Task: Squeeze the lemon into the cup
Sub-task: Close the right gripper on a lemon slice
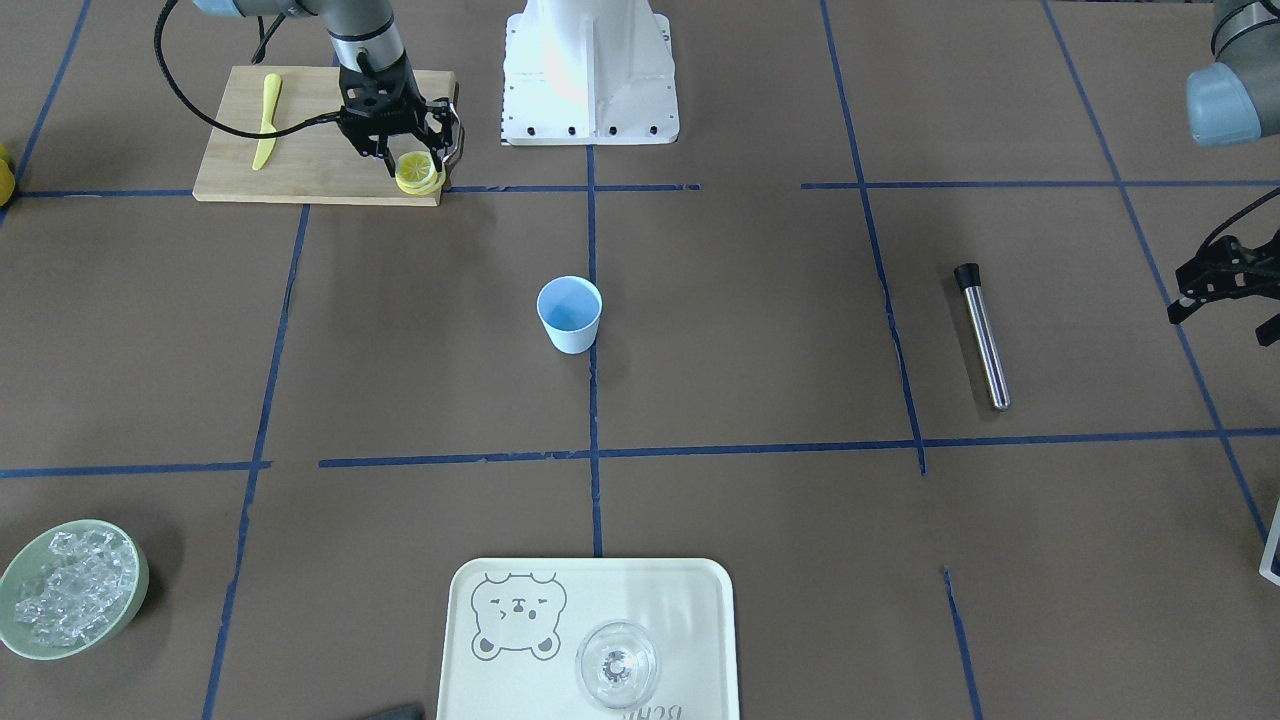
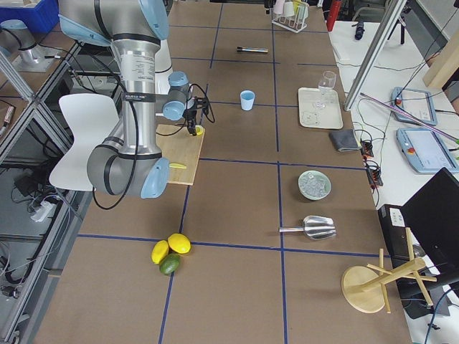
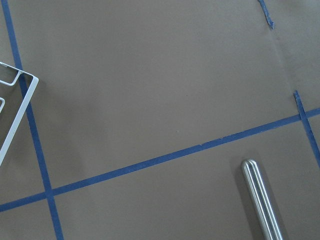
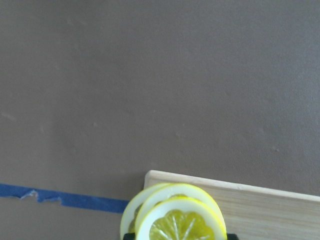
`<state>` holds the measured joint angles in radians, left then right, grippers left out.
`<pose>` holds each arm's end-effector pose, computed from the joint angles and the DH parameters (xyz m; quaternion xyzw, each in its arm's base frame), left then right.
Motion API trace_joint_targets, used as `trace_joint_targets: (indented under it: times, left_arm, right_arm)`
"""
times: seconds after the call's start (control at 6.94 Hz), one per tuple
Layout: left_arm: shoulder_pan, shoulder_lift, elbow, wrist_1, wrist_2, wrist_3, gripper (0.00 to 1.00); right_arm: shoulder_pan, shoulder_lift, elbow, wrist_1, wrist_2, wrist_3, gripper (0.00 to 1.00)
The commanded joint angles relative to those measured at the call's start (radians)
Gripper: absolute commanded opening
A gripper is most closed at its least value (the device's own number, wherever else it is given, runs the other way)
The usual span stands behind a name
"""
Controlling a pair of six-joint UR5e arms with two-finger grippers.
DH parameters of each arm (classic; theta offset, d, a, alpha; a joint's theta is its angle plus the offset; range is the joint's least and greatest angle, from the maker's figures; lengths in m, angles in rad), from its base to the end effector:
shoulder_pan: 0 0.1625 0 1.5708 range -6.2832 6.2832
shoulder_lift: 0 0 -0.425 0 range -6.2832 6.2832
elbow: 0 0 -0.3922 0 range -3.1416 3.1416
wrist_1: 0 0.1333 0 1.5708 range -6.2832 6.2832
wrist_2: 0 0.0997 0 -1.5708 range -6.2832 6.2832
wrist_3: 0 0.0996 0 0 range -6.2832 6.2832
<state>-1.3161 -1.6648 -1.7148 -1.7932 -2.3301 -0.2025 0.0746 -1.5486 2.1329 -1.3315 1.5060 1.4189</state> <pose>0.0740 -0.5413 0.5136 0.1246 0.3995 0.1081 0.9018 -0.4655 -0.1749 0.3655 0.0747 -0.3941 -0.0224 0.9157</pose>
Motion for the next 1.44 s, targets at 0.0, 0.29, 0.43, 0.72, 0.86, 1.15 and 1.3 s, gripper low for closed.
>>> trace_joint_targets:
  times: [0.0,0.29,0.43,0.72,0.86,1.15,1.3]
  left_arm:
    - [0.0,-0.001,0.001,0.0,0.0,0.0,1.0]
    - [0.0,-0.007,0.001,0.0,0.0,0.0,1.0]
    - [0.0,-0.007,0.0,0.0,0.0,-0.002,1.0]
    - [0.0,-0.009,0.0,0.0,0.0,-0.002,1.0]
    - [0.0,-0.01,-0.003,0.0,0.0,-0.002,1.0]
    - [0.0,-0.01,-0.003,0.0,0.0,-0.002,1.0]
    - [0.0,-0.012,-0.005,0.0,0.0,-0.002,1.0]
  right_arm:
    - [0.002,-0.001,0.007,0.0,0.0,0.0,0.34]
    - [0.008,-0.011,0.03,0.0,0.0,0.0,0.35]
    - [0.01,-0.014,0.038,0.0,0.0,0.0,0.36]
    - [0.014,-0.025,0.057,0.0,-0.001,0.0,0.37]
    - [0.022,-0.027,0.068,-0.001,0.003,0.0,0.38]
    - [0.045,-0.028,0.082,-0.001,0.016,0.0,0.39]
    - [0.053,-0.03,0.099,-0.003,0.02,0.0,0.41]
